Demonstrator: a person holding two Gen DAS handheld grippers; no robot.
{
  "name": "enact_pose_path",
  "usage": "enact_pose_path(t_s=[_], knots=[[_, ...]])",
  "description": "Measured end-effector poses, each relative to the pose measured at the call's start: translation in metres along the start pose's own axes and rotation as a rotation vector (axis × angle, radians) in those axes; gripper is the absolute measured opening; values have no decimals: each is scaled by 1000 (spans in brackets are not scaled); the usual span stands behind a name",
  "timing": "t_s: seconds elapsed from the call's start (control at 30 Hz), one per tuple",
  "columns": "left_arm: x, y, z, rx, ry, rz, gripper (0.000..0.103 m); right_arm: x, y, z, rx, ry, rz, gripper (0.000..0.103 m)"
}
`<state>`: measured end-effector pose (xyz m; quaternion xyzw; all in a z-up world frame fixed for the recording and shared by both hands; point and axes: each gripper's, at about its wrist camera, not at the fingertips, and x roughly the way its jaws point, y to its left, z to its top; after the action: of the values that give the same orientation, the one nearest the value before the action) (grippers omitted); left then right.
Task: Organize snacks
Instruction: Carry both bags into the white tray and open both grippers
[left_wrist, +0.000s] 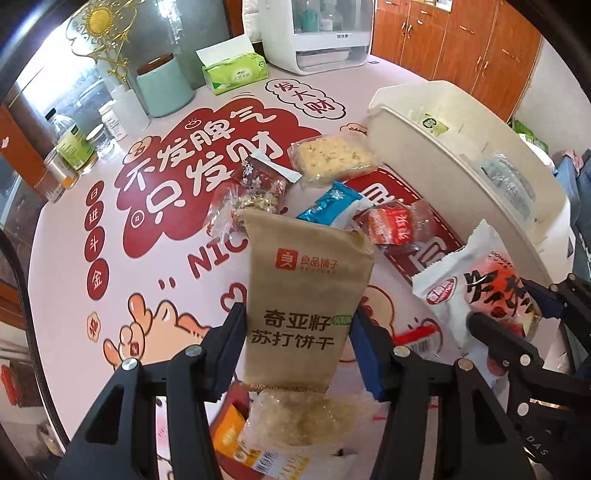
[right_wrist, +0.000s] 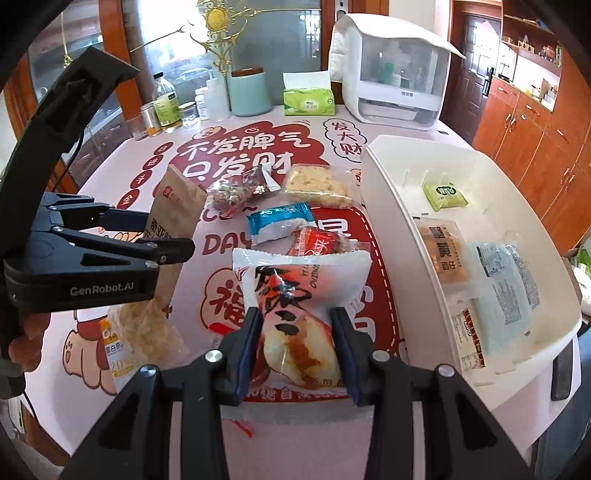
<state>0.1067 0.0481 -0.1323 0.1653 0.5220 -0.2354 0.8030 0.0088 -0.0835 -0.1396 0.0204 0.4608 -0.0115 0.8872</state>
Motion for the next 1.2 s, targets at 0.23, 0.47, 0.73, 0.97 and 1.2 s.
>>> enact_pose_path(t_s=[0.23,0.47,0.73,0.97,1.2], knots=[[-20,-18,-4,-22,-26,-2,53,-20,-8,0,-40,-12,8,39],[-53,-36,12,-62,-110,1,53,-49,-28,5,-83,-69,16,39],[-91,-69,47,-110,-217,-25,54,-80,-76,21,-68,-149,25,39],[-99,-117,87,-96,-268,-45,54,-101,-128,37,-24,-208,27,40],[-88,-169,136,-71,-296,-85,54,-98,-176,59,3,-227,-20,40]])
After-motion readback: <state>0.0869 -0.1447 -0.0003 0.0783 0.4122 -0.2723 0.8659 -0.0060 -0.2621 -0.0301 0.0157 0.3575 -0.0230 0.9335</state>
